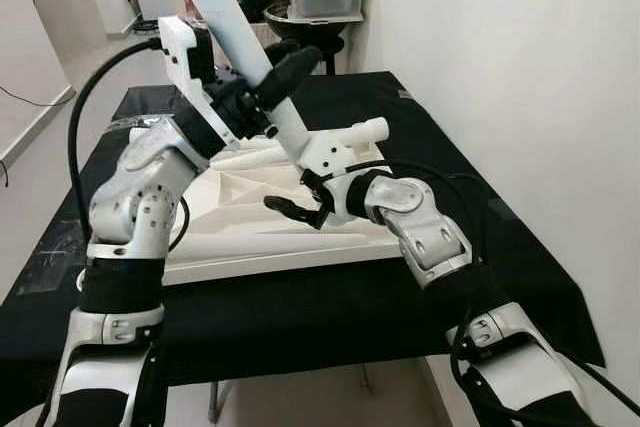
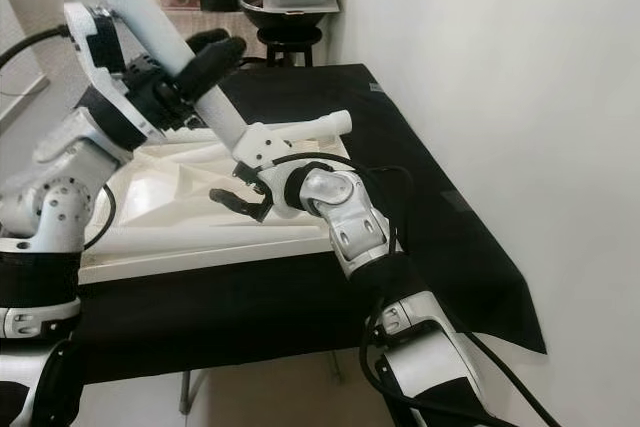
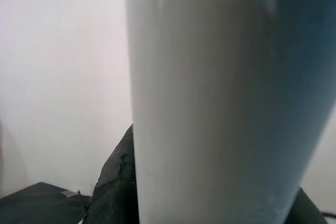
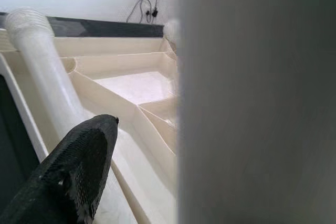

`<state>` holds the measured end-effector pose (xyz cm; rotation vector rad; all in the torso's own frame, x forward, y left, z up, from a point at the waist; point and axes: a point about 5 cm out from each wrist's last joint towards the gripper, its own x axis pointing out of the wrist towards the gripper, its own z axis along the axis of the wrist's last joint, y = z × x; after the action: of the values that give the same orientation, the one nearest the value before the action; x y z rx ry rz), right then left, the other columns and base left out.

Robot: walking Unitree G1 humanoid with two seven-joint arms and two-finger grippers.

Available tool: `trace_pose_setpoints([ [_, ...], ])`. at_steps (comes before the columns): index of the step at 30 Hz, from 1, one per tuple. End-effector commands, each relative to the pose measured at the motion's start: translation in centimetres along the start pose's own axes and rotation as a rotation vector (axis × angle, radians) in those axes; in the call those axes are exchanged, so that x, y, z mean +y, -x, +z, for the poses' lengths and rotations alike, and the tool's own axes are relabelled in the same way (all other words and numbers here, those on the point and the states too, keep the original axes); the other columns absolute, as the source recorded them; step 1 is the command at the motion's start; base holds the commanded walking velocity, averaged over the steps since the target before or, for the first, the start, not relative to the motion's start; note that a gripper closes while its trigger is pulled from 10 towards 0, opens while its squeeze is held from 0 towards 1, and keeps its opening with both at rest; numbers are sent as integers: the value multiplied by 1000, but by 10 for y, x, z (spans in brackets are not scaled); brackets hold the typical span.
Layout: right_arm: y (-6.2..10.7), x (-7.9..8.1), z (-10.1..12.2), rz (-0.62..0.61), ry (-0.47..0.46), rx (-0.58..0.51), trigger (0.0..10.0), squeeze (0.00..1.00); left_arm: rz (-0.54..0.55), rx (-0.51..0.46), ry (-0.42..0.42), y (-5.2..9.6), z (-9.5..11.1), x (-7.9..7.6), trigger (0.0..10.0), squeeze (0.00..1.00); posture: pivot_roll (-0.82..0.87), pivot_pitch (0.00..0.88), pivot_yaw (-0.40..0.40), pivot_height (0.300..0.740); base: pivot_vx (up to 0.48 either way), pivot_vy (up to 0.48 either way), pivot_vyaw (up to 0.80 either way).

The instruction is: Building children table

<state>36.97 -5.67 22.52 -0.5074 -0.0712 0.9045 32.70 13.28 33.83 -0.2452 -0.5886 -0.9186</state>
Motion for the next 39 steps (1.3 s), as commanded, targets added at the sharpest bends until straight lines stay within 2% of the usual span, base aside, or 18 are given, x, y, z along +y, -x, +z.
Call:
trace_pose_setpoints([
  [1,-6,11,-8,28,-31,10,10000,0,-188,-81,70,-19,12,-26,0,0,-39,0,22,740,0,0,0],
  [6,-6,13,-5,38,-57,-37,10000,0,-245,-66,109,-18,9,-33,0,0,-40,0,24,740,0,0,0],
  [7,-5,13,-1,47,-58,-66,10000,0,-265,-39,126,-17,3,-36,0,0,-41,0,26,740,0,0,0],
  [13,-5,13,1,55,-52,-84,10000,0,-272,-4,149,-15,-5,-36,0,0,-43,0,26,740,0,0,0],
  [14,-4,15,1,79,-60,-94,4039,0,-272,-3,153,-15,-5,-35,0,0,-43,0,26,740,0,0,0],
  [15,-4,15,1,79,-60,-94,4039,0,-272,-3,153,-15,-5,-35,0,0,-43,0,26,740,0,0,0],
  [16,-4,16,1,94,-63,-100,1451,0,-272,-2,156,-15,-5,-35,0,0,-43,0,26,740,0,0,0],
  [17,-4,17,1,105,-63,-106,0,0,-272,-1,159,-15,-5,-35,0,0,-47,0,28,740,0,0,0],
  [31,-3,18,1,97,-62,-120,0,0,-276,-3,173,-15,-7,-36,0,0,-57,0,37,740,0,0,0],
  [39,-3,20,1,104,-70,-129,0,0,-230,-16,172,-10,-5,-31,0,0,-56,0,38,740,0,0,0],
])
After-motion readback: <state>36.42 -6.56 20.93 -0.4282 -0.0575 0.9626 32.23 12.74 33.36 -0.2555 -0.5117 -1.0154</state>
